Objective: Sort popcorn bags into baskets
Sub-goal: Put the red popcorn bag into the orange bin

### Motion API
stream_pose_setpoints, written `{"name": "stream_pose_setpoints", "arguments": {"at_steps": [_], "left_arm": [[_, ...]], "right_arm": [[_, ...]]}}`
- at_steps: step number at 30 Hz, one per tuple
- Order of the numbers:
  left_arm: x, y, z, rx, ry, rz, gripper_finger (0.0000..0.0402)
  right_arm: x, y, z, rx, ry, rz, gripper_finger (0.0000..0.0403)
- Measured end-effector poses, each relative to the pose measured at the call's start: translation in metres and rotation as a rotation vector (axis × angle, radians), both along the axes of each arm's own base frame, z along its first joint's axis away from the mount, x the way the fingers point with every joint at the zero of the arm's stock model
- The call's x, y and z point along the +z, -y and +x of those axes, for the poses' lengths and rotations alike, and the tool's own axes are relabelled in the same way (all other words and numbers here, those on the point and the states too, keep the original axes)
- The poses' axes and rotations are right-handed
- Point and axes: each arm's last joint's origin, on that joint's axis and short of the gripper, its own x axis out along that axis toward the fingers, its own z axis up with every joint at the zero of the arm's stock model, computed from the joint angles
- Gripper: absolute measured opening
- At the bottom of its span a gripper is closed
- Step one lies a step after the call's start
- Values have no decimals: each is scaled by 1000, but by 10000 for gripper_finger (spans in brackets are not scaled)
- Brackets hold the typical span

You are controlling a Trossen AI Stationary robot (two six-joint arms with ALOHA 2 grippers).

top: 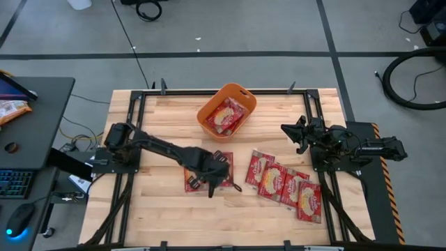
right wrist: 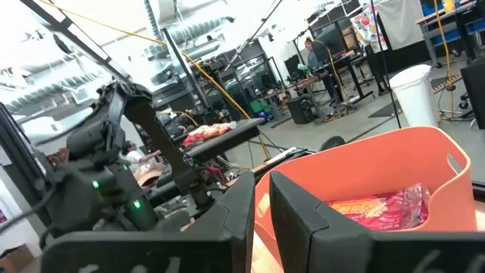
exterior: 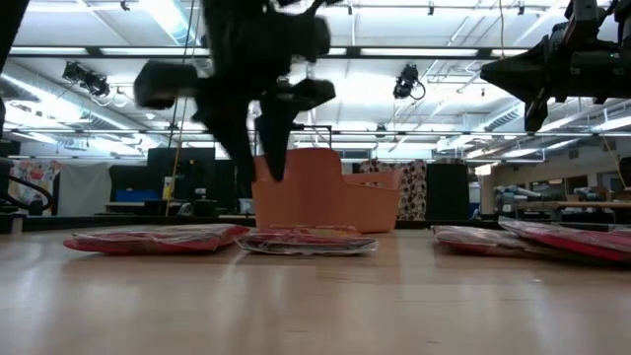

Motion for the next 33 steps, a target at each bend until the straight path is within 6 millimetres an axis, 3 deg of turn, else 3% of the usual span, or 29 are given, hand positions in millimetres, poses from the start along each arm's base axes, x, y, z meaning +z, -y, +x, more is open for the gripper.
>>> {"name": "stream_pose_setpoints", "arguments": {"at_steps": [9,33], "left_arm": [[-35,10,-13,-209,37,272,131],[-74,3,-26,-388,139,430,130]], "right_arm": [[0,0,0,0,0,0,48],[0,0,0,0,0,0,48]]}}
